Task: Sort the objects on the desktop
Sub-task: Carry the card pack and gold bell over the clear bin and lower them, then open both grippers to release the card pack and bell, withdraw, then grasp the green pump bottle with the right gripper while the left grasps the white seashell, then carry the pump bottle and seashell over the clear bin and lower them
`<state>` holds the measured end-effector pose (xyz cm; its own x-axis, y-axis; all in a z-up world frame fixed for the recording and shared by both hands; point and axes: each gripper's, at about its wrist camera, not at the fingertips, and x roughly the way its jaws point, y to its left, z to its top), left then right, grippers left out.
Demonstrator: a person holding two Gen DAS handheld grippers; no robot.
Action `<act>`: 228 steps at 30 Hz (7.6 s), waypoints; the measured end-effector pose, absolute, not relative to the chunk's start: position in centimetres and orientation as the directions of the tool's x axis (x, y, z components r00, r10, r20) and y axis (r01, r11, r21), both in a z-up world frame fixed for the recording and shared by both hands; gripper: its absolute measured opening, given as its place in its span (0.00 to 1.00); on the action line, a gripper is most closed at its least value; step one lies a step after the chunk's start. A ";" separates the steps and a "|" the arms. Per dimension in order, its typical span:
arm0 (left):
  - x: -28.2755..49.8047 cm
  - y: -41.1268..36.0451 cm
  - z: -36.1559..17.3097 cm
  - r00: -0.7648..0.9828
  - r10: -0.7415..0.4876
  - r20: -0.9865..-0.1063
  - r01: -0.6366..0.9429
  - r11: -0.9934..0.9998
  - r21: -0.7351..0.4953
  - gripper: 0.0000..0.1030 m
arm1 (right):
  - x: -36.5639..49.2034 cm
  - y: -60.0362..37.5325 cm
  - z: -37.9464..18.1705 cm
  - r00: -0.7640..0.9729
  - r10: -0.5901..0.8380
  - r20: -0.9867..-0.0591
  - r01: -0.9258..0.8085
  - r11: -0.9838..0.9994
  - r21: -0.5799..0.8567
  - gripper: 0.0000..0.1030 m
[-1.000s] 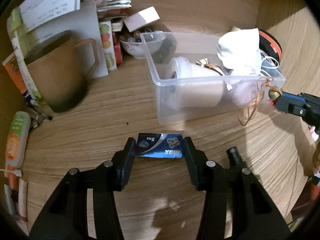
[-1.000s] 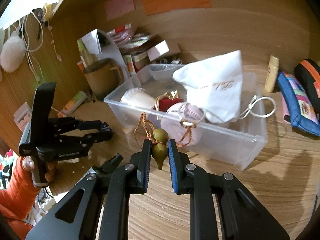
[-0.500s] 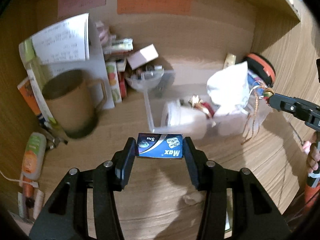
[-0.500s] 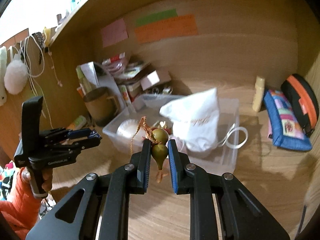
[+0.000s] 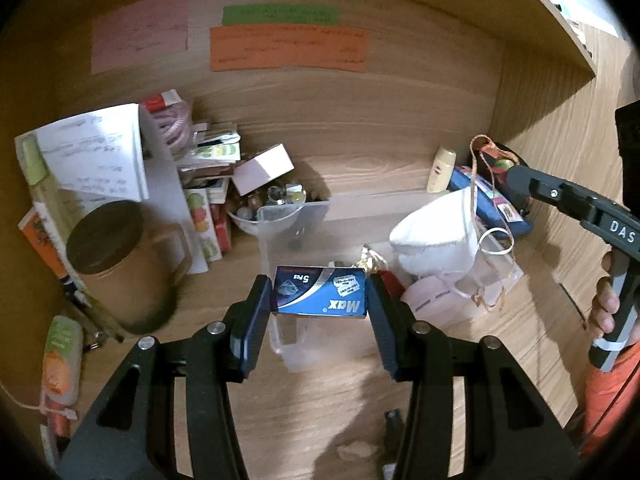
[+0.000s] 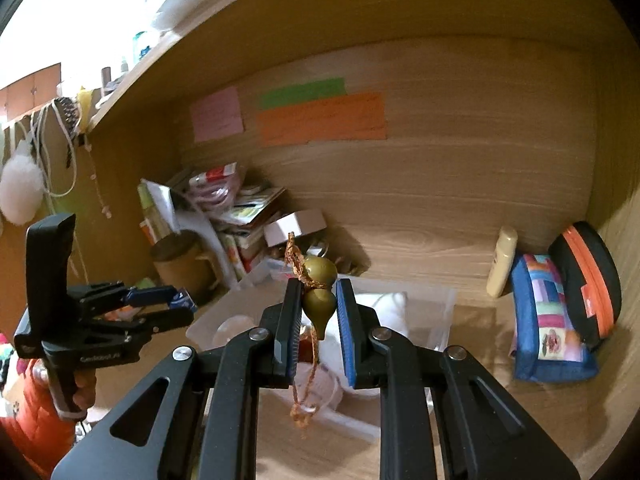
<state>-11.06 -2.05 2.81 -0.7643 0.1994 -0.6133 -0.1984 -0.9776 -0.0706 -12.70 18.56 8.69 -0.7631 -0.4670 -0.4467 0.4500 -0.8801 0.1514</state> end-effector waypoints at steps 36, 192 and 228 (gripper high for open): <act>-16.4 3.7 -2.0 -0.677 0.252 -0.691 -0.294 -0.954 -0.060 0.46 | -15.0 18.5 1.1 -0.665 -0.449 -0.597 0.463 -0.875 0.141 0.17; -5.1 -1.6 3.2 -0.772 0.202 -0.602 -0.192 -0.978 -0.083 0.20 | -5.5 18.0 4.9 -0.737 -0.486 -0.470 0.448 -0.871 0.200 0.37; -19.4 -0.6 -0.6 -0.644 0.261 -0.719 -0.281 -0.955 -0.095 0.20 | -20.2 11.8 2.5 -0.594 -0.464 -0.657 0.520 -0.845 0.126 0.37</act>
